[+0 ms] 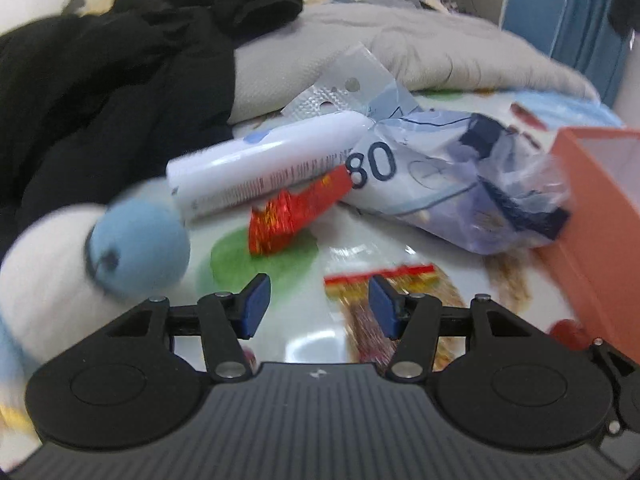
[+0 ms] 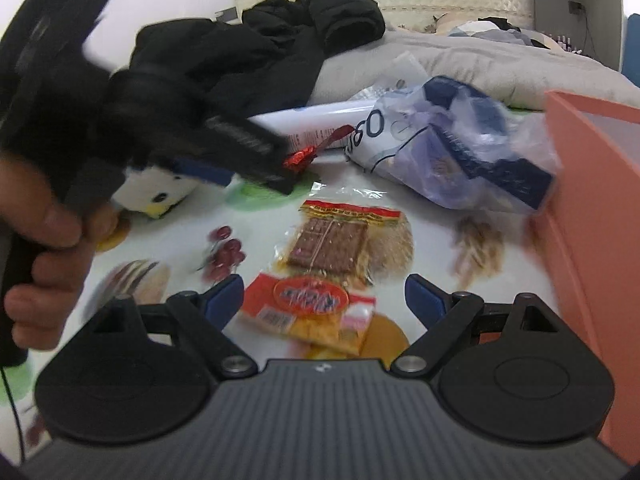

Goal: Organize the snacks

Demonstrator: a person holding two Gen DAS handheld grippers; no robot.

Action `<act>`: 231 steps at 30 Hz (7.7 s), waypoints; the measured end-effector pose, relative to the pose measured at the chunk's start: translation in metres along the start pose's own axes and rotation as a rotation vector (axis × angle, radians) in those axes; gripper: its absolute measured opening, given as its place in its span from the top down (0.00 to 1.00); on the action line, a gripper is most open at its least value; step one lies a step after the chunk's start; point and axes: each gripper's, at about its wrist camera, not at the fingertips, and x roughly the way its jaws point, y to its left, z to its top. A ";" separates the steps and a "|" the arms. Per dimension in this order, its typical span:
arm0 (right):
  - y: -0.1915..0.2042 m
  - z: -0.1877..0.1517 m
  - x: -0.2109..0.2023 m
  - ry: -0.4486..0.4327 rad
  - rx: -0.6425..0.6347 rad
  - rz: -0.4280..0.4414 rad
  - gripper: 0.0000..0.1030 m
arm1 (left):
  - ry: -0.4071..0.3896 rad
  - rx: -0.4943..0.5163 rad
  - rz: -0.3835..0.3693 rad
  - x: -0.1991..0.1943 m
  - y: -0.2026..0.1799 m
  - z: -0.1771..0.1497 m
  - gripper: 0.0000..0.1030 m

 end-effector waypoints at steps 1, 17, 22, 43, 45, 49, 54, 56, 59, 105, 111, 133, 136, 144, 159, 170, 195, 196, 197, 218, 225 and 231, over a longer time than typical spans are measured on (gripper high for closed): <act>0.001 0.001 0.008 -0.007 -0.008 0.003 0.14 | 0.001 0.028 0.009 0.007 -0.001 0.005 0.40; 0.017 0.002 0.056 0.022 -0.103 -0.075 0.37 | 0.043 0.197 0.124 0.077 -0.012 0.028 0.49; 0.012 -0.001 0.048 0.024 -0.110 -0.066 0.52 | 0.037 0.259 0.200 0.085 -0.018 0.027 0.75; 0.005 -0.038 -0.019 0.107 -0.128 -0.095 0.80 | 0.090 0.070 0.084 -0.024 -0.045 -0.046 0.80; 0.006 -0.045 -0.031 0.118 -0.133 -0.099 0.80 | 0.097 0.042 0.071 -0.042 -0.049 -0.060 0.80; 0.009 -0.058 -0.057 0.145 -0.151 -0.098 0.81 | 0.099 -0.008 0.055 -0.077 -0.056 -0.088 0.80; 0.016 -0.081 -0.093 0.173 -0.150 -0.091 0.82 | 0.102 -0.065 0.041 -0.117 -0.063 -0.128 0.80; 0.018 -0.090 -0.107 0.180 -0.154 -0.093 0.82 | 0.108 -0.097 0.036 -0.128 -0.063 -0.141 0.80; 0.020 -0.103 -0.127 0.187 -0.154 -0.094 0.83 | 0.118 -0.154 0.018 -0.147 -0.063 -0.164 0.81; 0.011 -0.124 -0.134 0.192 -0.122 -0.086 0.40 | 0.109 -0.329 -0.078 -0.197 -0.063 -0.239 0.81; 0.019 -0.119 -0.131 0.207 -0.153 -0.084 0.49 | 0.100 -0.351 -0.078 -0.200 -0.061 -0.240 0.81; -0.009 -0.090 -0.201 0.158 0.024 -0.042 0.96 | 0.043 -0.344 -0.099 -0.246 -0.078 -0.212 0.81; -0.016 -0.082 -0.214 0.148 0.055 -0.033 0.96 | 0.037 -0.319 -0.106 -0.256 -0.090 -0.204 0.81; -0.032 -0.061 -0.248 0.108 0.087 -0.042 0.96 | -0.023 -0.287 -0.142 -0.285 -0.123 -0.176 0.81; -0.094 -0.024 -0.331 -0.035 0.169 -0.140 0.96 | -0.137 -0.187 -0.238 -0.316 -0.202 -0.111 0.81; -0.143 -0.005 -0.346 -0.088 0.203 -0.213 0.96 | -0.164 -0.141 -0.279 -0.309 -0.245 -0.069 0.81; -0.255 0.021 -0.233 0.024 0.301 -0.223 0.96 | 0.008 -0.120 -0.301 -0.130 -0.283 0.010 0.81; -0.258 0.020 -0.229 0.025 0.314 -0.213 0.95 | 0.013 -0.121 -0.306 -0.125 -0.283 0.011 0.81; -0.262 0.019 -0.226 0.028 0.334 -0.206 0.95 | 0.018 -0.118 -0.307 -0.122 -0.284 0.011 0.80; -0.232 0.022 -0.298 -0.074 0.369 -0.246 0.52 | -0.119 -0.113 -0.292 -0.245 -0.261 -0.003 0.55; -0.197 0.022 -0.357 -0.134 0.346 -0.255 0.52 | -0.203 -0.085 -0.313 -0.322 -0.257 -0.026 0.55; -0.162 0.015 -0.406 -0.211 0.317 -0.260 0.52 | -0.272 -0.067 -0.330 -0.385 -0.249 -0.052 0.55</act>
